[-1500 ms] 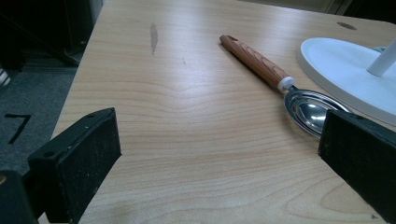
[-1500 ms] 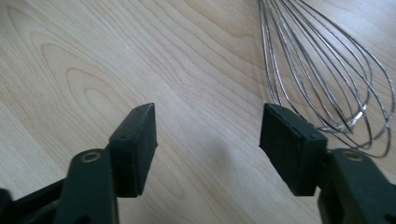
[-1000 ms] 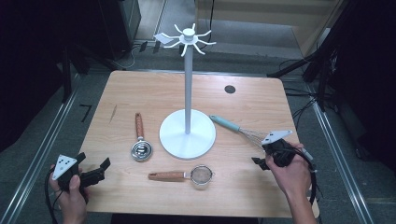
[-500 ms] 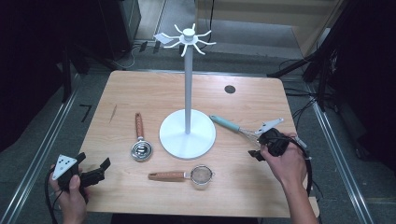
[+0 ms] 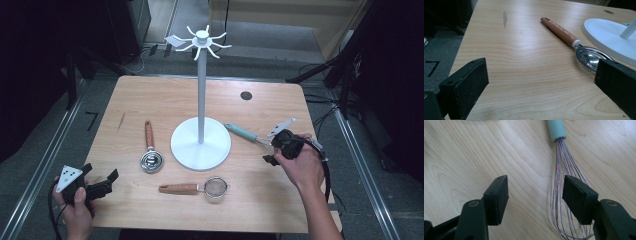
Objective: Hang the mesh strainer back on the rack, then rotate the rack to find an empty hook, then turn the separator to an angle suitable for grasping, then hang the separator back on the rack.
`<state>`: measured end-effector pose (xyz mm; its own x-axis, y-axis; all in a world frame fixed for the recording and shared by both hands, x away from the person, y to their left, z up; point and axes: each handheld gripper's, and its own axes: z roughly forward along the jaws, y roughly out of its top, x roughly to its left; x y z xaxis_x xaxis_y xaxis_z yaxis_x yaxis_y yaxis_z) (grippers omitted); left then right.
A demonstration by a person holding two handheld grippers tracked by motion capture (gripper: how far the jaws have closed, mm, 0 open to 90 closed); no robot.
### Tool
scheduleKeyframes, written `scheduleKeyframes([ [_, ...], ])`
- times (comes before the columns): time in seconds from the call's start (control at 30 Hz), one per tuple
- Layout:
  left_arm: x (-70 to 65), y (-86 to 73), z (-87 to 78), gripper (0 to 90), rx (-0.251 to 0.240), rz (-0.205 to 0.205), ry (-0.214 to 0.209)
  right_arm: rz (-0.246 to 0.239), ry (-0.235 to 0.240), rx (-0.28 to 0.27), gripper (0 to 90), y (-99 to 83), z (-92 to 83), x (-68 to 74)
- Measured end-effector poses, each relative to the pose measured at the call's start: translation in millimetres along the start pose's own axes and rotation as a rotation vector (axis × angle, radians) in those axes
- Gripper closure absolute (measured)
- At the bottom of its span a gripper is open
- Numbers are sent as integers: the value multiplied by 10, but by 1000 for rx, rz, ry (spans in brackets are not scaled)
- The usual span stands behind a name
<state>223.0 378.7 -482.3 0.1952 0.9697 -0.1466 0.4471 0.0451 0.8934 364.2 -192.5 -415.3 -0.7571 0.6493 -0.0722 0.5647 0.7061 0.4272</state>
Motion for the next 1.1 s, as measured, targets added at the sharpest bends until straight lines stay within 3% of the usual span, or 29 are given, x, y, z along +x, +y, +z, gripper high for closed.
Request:
scheduleKeyframes([
  [0.5,-1,1,3,0,1,0,-1,-13,2,40,383,192,74,-63],
  [1.1,4,3,8,0,6,-4,-9,-12,-30,66,403,457,236,-210],
])
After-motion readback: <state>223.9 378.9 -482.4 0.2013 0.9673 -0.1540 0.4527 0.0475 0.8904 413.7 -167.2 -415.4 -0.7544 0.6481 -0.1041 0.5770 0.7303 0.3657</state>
